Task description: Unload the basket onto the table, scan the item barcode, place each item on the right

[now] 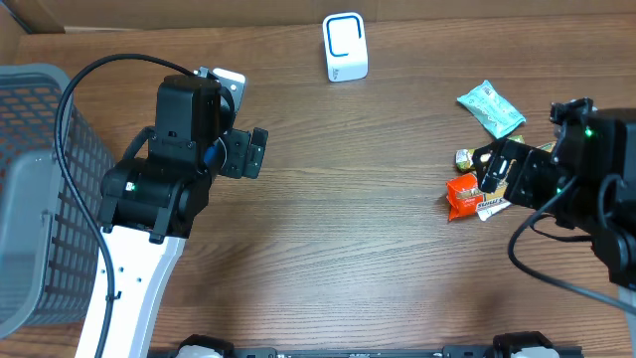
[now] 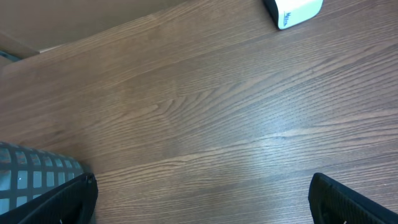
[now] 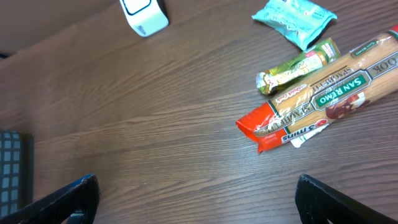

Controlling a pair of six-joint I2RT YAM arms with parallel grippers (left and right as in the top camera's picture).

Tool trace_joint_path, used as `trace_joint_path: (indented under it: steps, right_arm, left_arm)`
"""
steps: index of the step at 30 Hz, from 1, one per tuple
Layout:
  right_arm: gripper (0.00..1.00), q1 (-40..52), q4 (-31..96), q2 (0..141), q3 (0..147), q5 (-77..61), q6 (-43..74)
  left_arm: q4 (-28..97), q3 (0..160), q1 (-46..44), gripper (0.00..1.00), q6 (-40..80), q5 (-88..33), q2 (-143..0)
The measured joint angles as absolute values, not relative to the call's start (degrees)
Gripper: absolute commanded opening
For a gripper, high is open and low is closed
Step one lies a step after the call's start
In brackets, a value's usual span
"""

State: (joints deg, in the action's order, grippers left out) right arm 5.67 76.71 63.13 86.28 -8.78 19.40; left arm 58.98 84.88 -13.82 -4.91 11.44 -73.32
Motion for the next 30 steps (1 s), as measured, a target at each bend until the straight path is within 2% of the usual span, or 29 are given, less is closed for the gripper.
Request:
trace_joint_path:
  steps: [7,16,21,30]
  right_arm:
    - [1.00,5.67,76.53,59.57,85.25,-8.80,19.42]
    - [1.00,5.67,75.50,50.41,71.31,-8.29,19.25]
    - [1.00,5.67,75.50,46.52,67.70,-2.63,19.27]
    - [1.00,5.67,61.14,41.91,66.94,5.37,19.27]
  left_arm:
    - [58.98,84.88,-13.82,1.00,-4.91,11.42,-73.32]
    - [58.98,84.88,-13.82,1.00,-4.91,11.42,-73.32]
    - [58.98,84.88,-13.82,0.99,-4.91,11.42,-73.32]
    - [58.98,84.88,-13.82,0.99,-4.91,11.42,-73.32]
